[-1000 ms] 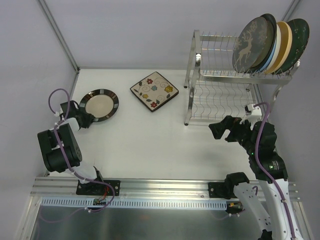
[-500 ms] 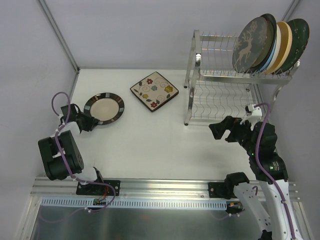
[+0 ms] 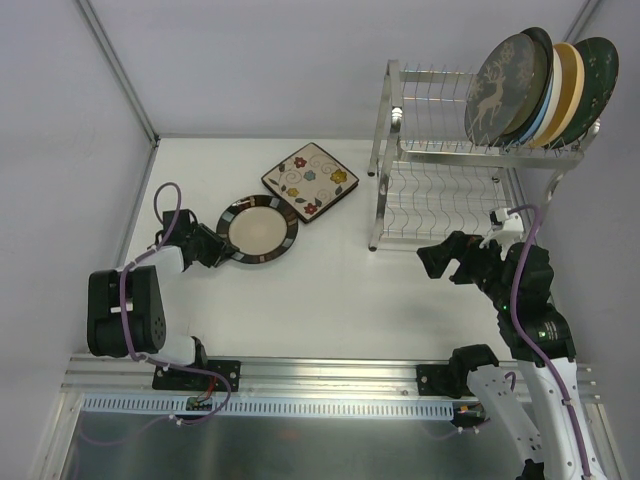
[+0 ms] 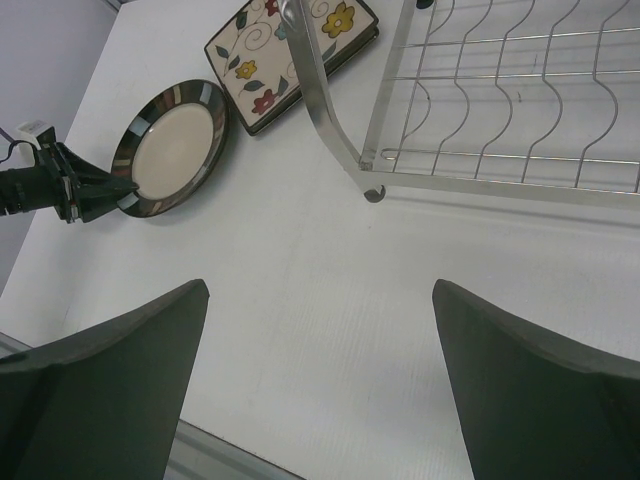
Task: Load the plates into the dish rack
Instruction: Grab a plate with the left arm
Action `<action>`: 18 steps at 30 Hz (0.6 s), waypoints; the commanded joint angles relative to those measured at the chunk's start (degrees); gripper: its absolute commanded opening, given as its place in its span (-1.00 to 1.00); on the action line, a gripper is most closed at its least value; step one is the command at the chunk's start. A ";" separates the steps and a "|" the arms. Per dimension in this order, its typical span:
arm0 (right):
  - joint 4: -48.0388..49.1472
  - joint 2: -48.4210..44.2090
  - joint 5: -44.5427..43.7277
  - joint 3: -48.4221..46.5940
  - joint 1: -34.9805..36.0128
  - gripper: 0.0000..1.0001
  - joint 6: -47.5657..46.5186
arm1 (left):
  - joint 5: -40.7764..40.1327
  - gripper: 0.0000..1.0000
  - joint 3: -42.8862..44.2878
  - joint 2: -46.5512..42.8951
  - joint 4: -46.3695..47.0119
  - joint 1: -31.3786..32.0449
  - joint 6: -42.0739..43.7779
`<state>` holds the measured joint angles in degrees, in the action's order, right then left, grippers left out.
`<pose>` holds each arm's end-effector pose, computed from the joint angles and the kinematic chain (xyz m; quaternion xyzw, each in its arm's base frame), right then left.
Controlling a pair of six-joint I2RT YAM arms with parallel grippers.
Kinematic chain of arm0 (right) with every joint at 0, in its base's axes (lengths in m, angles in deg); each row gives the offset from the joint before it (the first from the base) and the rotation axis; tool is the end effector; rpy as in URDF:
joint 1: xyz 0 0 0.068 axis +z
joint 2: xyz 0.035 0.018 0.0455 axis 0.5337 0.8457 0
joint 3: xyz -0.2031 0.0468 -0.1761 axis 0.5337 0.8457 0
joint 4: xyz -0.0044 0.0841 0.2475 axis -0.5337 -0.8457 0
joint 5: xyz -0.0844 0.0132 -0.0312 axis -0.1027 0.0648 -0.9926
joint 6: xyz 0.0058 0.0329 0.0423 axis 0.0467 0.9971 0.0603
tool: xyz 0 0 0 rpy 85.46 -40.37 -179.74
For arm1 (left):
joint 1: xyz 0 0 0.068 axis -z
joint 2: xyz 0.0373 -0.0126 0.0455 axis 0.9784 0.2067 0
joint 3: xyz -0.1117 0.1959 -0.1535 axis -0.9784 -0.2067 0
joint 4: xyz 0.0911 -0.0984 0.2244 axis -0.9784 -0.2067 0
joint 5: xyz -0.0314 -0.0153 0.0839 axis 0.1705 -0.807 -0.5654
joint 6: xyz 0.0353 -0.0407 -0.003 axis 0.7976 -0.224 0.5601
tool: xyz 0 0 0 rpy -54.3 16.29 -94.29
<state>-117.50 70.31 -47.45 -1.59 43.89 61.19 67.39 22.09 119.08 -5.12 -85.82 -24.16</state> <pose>0.1030 0.0292 0.3497 -0.1102 0.7740 0.1788 0.5973 0.2719 0.0246 0.1562 -0.3660 0.8407 -0.2766 0.2877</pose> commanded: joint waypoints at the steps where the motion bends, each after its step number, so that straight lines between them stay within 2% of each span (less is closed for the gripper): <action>1: 2.83 0.27 1.26 -0.08 0.31 0.99 1.10 | 0.49 -1.00 -2.30 -2.05 -1.01 0.28 0.49; 4: 2.74 0.10 1.27 0.09 0.32 0.99 1.10 | 0.49 -0.90 -4.23 -3.72 -1.01 0.36 0.14; 8: 2.92 0.18 1.18 0.09 0.31 0.99 1.18 | -0.39 -0.46 -6.26 -6.09 -1.01 0.63 -0.31; 11: 2.83 0.18 1.27 0.09 0.31 0.99 1.18 | -1.00 -0.25 -6.79 -7.06 -1.02 0.72 -0.13; 12: 2.83 0.36 1.27 0.09 0.31 0.99 1.10 | -1.09 -0.08 -6.79 -7.24 -1.01 0.72 -0.22; 15: 2.74 0.18 1.27 0.00 0.32 0.99 1.10 | -1.53 0.15 -6.35 -7.41 -1.02 0.63 -0.31; 18: 2.48 0.10 1.27 0.09 0.31 0.99 1.27 | -2.06 0.17 -6.17 -7.68 -1.02 0.63 -0.31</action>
<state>-117.28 70.35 -47.32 -1.44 43.89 61.45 67.39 15.88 112.69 -5.17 -85.54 -25.28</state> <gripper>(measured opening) 0.993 0.582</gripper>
